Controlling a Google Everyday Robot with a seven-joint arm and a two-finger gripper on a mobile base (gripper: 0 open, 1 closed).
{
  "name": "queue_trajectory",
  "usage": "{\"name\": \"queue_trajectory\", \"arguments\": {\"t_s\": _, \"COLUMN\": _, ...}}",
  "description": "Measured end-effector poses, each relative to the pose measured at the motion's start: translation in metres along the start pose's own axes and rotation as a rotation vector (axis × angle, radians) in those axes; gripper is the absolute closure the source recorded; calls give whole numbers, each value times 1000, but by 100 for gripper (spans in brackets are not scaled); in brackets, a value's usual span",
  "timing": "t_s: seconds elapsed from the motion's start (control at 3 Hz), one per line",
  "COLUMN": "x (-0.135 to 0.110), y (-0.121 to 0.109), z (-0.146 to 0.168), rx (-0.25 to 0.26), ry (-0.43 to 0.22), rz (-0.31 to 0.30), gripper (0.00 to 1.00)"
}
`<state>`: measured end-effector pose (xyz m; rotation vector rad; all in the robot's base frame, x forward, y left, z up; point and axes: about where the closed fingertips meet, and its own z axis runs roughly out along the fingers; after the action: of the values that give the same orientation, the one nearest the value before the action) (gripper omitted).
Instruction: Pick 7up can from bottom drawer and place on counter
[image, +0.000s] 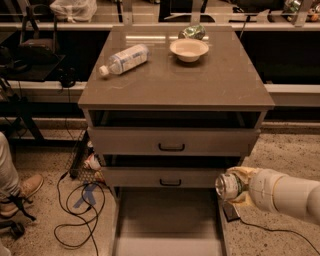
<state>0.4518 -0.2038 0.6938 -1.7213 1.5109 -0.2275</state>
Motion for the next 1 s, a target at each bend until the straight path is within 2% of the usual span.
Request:
{"name": "queue_trajectory", "arguments": {"t_s": 0.33, "x": 10, "y": 8, "z": -3, "rx": 0, "ry": 15, "rz": 18, "gripper": 100}}
{"name": "queue_trajectory", "arguments": {"t_s": 0.67, "x": 8, "y": -2, "z": -3, "rx": 13, "ry": -10, "rz": 29, "gripper": 100}}
{"name": "queue_trajectory", "arguments": {"t_s": 1.0, "x": 15, "y": -55, "z": -36, "rx": 37, "ry": -56, "rz": 51, "gripper": 100}}
